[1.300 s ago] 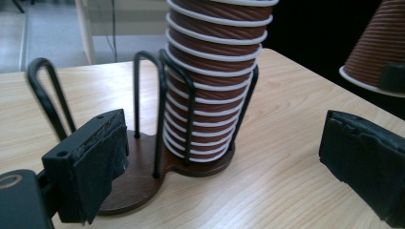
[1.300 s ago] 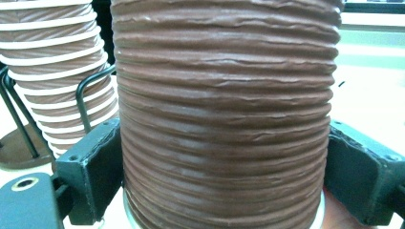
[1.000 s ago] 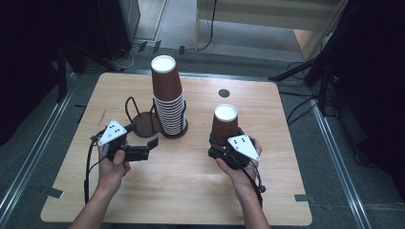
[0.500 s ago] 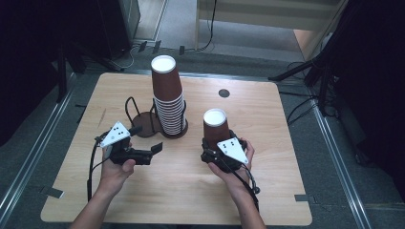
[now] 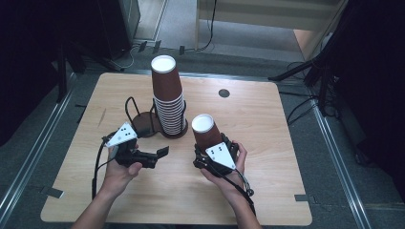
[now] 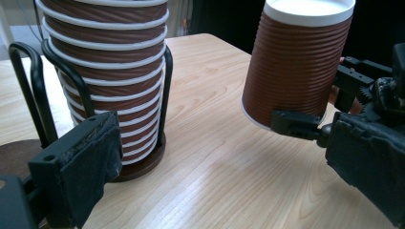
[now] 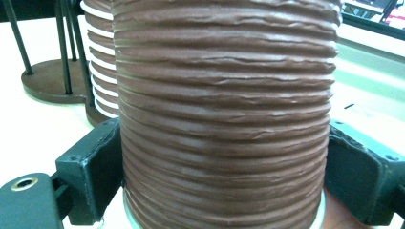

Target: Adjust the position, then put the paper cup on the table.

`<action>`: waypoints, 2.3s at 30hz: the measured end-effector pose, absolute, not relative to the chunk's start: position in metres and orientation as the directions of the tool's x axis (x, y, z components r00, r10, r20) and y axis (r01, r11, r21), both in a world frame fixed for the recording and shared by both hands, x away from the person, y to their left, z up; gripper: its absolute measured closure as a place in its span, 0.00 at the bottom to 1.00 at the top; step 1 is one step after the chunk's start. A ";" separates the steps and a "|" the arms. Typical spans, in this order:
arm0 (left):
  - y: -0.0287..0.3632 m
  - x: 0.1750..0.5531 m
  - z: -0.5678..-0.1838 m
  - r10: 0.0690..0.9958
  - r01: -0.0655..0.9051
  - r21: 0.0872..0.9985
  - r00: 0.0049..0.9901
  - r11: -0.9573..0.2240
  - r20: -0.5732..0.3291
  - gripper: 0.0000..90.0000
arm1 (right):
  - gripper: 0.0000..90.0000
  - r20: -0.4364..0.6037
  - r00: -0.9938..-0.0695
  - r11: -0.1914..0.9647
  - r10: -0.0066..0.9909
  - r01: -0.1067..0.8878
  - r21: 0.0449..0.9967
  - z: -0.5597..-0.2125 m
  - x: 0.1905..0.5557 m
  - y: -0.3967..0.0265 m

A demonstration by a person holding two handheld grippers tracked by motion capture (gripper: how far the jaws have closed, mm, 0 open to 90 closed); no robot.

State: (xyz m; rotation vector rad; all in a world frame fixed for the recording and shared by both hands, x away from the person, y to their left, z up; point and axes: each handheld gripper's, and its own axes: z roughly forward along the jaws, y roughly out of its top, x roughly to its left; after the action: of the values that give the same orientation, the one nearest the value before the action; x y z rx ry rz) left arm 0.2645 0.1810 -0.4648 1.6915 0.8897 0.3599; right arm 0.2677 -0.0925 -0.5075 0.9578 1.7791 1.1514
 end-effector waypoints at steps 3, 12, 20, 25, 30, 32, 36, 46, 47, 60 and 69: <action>0.180 0.264 -0.464 0.712 0.374 0.924 0.670 -0.078 -0.211 0.00 | 0.10 -0.227 -0.410 0.317 0.883 0.166 0.934 -0.509 0.267 -0.089; 0.180 0.263 -0.458 0.694 0.373 0.925 0.686 -0.078 -0.218 0.00 | 0.10 -0.275 -0.426 0.364 0.862 0.143 0.920 -0.513 0.262 -0.079; 0.176 0.263 -0.458 0.669 0.390 0.916 0.708 -0.100 -0.228 0.00 | 0.10 -0.345 -0.433 0.427 0.833 0.105 0.898 -0.515 0.259 -0.069; 0.175 0.263 -0.458 0.662 0.397 0.912 0.712 -0.103 -0.235 0.00 | 0.10 -0.386 -0.437 0.464 0.813 0.086 0.882 -0.516 0.257 -0.065; 0.173 0.264 -0.458 0.654 0.400 0.909 0.719 -0.115 -0.234 0.00 | 0.10 -0.403 -0.445 0.477 0.800 0.065 0.876 -0.517 0.256 -0.063; 0.171 0.265 -0.459 0.649 0.405 0.906 0.724 -0.122 -0.236 0.00 | 0.11 -0.423 -0.443 0.492 0.790 0.047 0.869 -0.518 0.255 -0.062; 0.169 0.264 -0.458 0.639 0.406 0.905 0.731 -0.129 -0.237 0.01 | 0.11 -0.444 -0.439 0.506 0.781 0.028 0.862 -0.520 0.254 -0.061; 0.166 0.264 -0.457 0.612 0.412 0.901 0.750 -0.134 -0.251 0.01 | 0.11 -0.504 -0.454 0.551 0.735 -0.033 0.834 -0.523 0.248 -0.054; 0.166 0.264 -0.457 0.609 0.414 0.900 0.751 -0.135 -0.254 0.01 | 0.11 -0.506 -0.457 0.552 0.732 -0.036 0.833 -0.523 0.247 -0.053; 0.162 0.264 -0.458 0.592 0.424 0.892 0.763 -0.157 -0.259 0.01 | 0.11 -0.542 -0.482 0.587 0.689 -0.068 0.807 -0.528 0.241 -0.046; 0.163 0.266 -0.458 0.571 0.444 0.882 0.770 -0.158 -0.286 0.01 | 0.11 -0.583 -0.485 0.611 0.652 -0.120 0.782 -0.529 0.235 -0.041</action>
State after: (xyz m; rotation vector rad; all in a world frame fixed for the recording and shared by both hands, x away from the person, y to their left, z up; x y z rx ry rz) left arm 0.2658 0.1629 -0.4585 1.7913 0.7895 0.1341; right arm 0.2354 -0.0412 -0.5291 0.4270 1.8588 0.9891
